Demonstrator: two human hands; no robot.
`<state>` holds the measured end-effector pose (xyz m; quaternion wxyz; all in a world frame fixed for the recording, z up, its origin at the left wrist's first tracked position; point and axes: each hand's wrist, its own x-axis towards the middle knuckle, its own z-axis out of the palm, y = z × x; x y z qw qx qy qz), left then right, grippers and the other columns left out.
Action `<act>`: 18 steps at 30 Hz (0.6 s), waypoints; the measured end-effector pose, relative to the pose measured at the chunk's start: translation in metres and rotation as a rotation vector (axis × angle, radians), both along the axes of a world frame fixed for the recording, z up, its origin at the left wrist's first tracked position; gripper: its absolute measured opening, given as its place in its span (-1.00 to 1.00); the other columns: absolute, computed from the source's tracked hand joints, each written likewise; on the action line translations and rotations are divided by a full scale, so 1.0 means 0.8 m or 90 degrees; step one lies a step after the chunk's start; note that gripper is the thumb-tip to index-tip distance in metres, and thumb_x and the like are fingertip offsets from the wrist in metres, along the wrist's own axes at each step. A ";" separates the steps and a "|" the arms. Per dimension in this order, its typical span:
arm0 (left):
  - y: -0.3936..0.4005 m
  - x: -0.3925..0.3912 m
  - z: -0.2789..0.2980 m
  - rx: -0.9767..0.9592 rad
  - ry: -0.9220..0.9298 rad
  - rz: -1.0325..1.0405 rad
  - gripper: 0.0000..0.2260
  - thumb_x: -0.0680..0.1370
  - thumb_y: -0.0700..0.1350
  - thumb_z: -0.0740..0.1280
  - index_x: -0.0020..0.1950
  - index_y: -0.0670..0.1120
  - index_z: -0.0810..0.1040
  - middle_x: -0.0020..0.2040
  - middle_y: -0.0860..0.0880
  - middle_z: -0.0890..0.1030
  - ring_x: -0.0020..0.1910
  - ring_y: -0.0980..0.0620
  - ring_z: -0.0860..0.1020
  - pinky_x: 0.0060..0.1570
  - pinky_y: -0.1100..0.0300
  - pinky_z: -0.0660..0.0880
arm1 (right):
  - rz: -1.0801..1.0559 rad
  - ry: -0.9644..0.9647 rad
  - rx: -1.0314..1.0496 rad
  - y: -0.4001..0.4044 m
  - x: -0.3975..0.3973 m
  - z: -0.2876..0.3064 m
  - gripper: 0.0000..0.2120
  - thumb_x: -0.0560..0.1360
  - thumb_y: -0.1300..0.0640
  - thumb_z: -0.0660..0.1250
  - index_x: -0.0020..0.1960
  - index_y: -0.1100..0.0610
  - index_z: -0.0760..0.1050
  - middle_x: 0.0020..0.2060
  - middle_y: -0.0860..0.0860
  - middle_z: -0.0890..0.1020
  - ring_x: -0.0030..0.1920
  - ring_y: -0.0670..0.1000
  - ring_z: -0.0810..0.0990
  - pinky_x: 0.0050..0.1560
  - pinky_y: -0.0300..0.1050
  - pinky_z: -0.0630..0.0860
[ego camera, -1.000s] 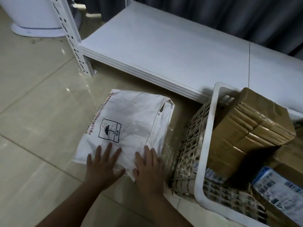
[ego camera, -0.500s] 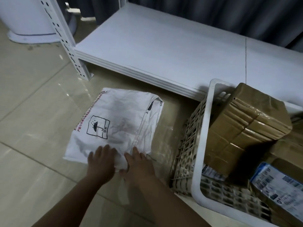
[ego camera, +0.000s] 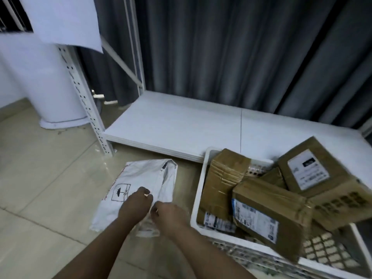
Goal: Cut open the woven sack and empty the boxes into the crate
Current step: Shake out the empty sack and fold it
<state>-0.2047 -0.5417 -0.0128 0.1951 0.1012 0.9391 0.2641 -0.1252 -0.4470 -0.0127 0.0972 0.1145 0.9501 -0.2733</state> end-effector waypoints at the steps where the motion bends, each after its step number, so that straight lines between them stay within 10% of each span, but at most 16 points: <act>1: 0.010 0.011 0.028 -0.003 -0.014 -0.015 -0.77 0.59 -0.04 0.18 0.18 -0.08 0.49 0.22 -0.09 0.57 0.20 -0.09 0.52 0.13 0.13 0.40 | -0.005 0.004 0.006 0.010 0.013 0.027 -0.72 0.57 0.09 0.10 0.14 0.16 0.51 0.08 0.19 0.61 0.09 0.24 0.57 -0.05 -0.04 0.45; 8: 0.105 0.129 0.186 -0.040 0.038 -0.210 -0.83 0.56 -0.01 0.15 -0.13 -0.03 0.46 0.12 -0.10 0.60 0.09 -0.10 0.55 -0.06 0.17 0.38 | -0.074 0.008 0.129 0.111 0.136 0.187 -0.72 0.56 0.05 0.12 0.12 0.13 0.51 0.11 0.19 0.60 0.10 0.24 0.57 -0.05 -0.03 0.46; 18: 0.239 0.347 0.257 -0.075 0.125 -0.406 -0.71 0.58 0.02 0.15 0.20 -0.06 0.51 0.17 -0.09 0.59 0.13 -0.11 0.56 0.00 0.13 0.46 | -0.295 -0.031 0.164 0.244 0.374 0.254 -0.70 0.54 -0.01 0.16 0.15 0.11 0.51 0.14 0.14 0.60 0.13 0.18 0.57 0.00 -0.03 0.47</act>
